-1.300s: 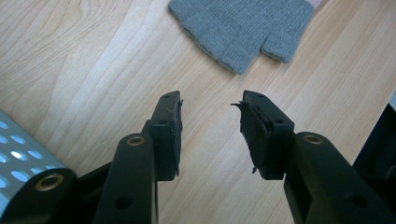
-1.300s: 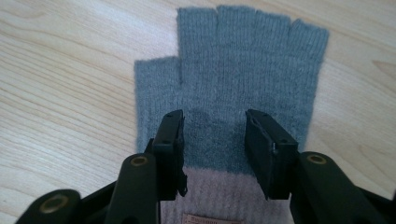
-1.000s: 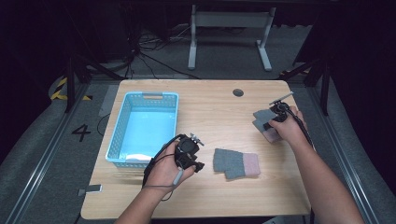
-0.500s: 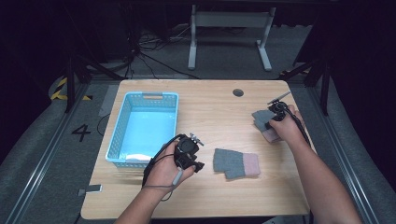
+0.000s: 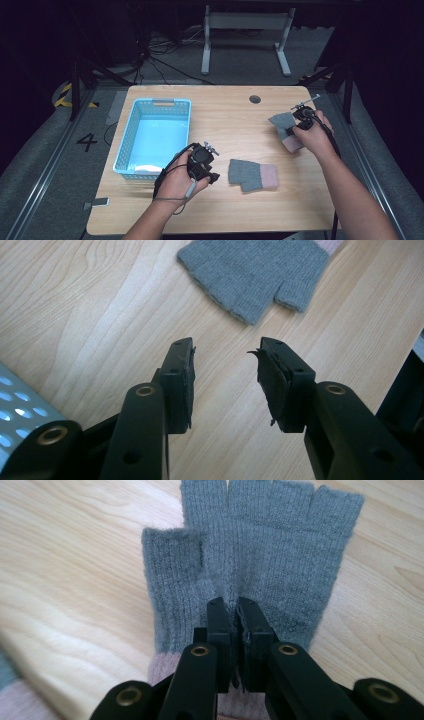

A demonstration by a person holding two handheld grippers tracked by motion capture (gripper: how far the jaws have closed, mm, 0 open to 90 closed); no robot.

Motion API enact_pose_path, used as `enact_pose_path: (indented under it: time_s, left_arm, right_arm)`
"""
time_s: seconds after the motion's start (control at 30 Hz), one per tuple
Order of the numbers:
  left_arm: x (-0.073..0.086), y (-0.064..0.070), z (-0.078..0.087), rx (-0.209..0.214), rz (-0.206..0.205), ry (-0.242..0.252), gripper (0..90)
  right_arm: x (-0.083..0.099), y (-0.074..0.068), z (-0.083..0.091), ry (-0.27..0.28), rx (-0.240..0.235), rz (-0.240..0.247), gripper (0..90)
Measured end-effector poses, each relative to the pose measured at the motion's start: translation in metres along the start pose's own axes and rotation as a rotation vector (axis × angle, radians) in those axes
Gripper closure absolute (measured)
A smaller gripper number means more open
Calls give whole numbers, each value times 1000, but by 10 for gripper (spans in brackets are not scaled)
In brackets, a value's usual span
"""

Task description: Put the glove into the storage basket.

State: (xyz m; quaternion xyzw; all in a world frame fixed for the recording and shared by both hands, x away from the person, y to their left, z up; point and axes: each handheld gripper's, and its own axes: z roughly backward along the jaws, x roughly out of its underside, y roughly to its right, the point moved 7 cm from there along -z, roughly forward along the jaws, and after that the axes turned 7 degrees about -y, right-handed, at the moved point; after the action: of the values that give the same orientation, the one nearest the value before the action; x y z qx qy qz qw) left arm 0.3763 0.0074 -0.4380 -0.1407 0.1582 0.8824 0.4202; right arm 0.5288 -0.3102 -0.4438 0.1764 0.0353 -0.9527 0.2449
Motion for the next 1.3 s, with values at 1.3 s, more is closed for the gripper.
enact_pose_path:
  time_s: [1.3]
  left_arm:
    - [-6,8,8,19,-27,14,591]
  right_arm:
    - [36,-114,66,6,-206,410,856]
